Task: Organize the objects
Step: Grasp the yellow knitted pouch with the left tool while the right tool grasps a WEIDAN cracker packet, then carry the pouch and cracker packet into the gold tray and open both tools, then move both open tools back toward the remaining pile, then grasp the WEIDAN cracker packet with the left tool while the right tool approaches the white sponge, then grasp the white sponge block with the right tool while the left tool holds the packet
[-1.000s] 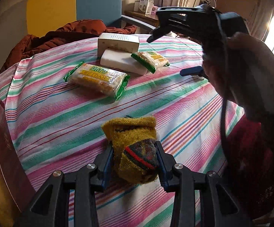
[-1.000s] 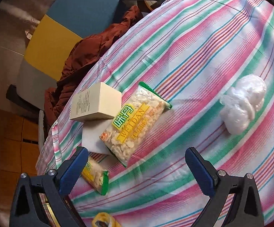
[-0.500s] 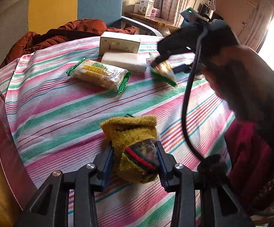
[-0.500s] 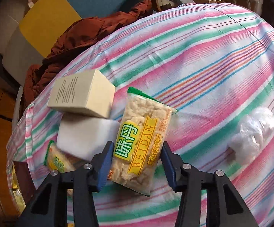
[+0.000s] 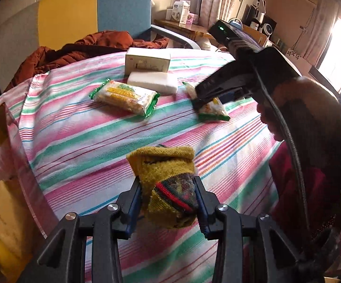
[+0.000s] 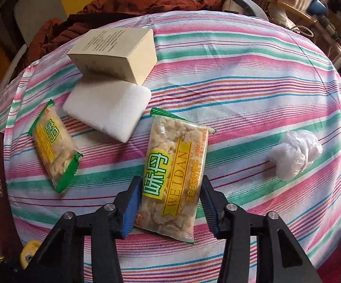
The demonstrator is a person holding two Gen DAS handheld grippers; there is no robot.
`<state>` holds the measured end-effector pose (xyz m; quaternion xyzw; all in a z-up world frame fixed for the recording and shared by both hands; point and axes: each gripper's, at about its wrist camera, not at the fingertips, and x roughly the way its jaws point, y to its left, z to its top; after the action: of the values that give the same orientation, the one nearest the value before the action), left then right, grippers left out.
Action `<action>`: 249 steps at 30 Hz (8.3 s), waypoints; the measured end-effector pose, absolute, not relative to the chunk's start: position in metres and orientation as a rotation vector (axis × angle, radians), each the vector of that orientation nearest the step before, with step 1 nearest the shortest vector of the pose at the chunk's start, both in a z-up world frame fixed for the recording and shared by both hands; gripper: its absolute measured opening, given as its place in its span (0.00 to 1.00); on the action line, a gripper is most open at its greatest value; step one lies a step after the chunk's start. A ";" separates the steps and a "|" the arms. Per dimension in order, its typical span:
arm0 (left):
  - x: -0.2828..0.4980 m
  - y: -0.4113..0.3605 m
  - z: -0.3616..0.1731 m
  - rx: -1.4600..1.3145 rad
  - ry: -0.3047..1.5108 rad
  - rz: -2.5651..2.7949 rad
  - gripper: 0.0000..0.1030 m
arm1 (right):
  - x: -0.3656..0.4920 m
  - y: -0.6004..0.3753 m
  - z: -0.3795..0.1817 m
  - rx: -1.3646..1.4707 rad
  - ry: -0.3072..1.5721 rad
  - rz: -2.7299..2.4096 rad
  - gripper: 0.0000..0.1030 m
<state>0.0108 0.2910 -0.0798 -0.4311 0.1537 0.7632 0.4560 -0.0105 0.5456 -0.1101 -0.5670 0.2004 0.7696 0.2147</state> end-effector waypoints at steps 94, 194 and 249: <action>-0.046 0.034 -0.001 -1.152 -0.087 2.488 0.72 | 0.019 0.310 -0.017 -1.088 0.286 2.805 1.00; -0.007 0.322 -0.115 -1.025 0.420 2.016 0.49 | -0.068 0.557 -0.078 -1.369 0.757 2.343 1.00; -0.008 0.317 -0.116 -1.001 0.376 1.998 0.50 | -0.098 0.492 -0.094 -1.825 0.195 2.537 0.83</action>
<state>-0.0081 0.3174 -0.1164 -0.4000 0.1502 0.7985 0.4242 -0.0975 0.4924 -0.0940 -0.5829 0.0623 0.8101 0.0051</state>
